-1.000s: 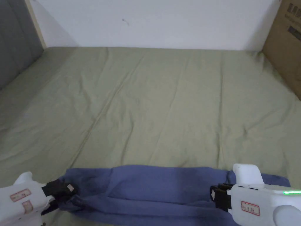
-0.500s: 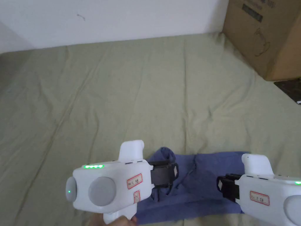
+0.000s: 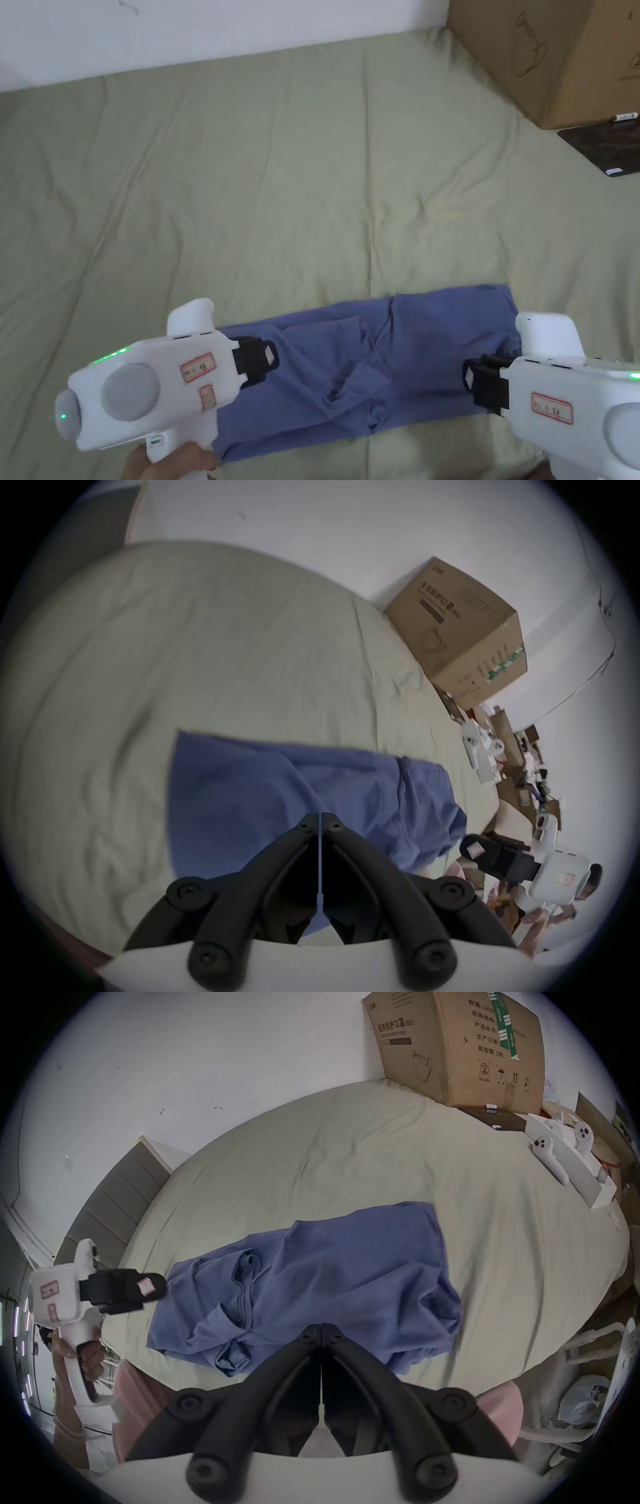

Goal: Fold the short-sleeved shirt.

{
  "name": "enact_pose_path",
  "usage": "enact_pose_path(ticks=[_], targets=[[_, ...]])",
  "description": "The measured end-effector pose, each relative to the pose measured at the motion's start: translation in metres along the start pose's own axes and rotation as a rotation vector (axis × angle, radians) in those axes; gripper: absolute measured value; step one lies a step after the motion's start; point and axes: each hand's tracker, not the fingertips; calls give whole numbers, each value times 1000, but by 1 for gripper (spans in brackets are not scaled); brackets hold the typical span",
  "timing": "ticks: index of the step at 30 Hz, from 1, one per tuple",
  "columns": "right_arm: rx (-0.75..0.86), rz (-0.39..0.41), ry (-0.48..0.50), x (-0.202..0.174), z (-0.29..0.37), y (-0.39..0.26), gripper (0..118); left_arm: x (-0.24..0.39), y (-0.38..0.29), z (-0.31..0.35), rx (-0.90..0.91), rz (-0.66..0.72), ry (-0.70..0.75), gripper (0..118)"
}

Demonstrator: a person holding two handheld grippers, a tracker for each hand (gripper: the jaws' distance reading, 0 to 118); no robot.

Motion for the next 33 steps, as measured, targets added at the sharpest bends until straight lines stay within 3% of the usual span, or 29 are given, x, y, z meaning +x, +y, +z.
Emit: enact_pose_path(ticks=[4,10,15,21,25,28,32,33], targets=[[-12,1,14,-6,-4,-2,0,39,-30,-23,-104,-92,-53,1],[-21,-26,12,-3,-2,-5,0,73,-59,-71,-288,-108,-165,1],[-21,-31,-4,-2,3,-4,0,76,-63,-65,-283,-156,-211,1],[-18,-24,-17,-5,4,-2,0,7,-19,6,-79,36,-273,5],[-35,-22,-7,-14,-3,-1,0,-83,-5,42,-12,205,-267,79],[-52,-3,4,-26,-10,-2,0,-138,-13,49,20,325,-232,113],[-76,42,-1,-50,-18,-1,0,-160,-24,39,23,355,-202,114],[-80,59,-4,-55,-19,0,0,-151,-27,37,26,401,-259,114]])
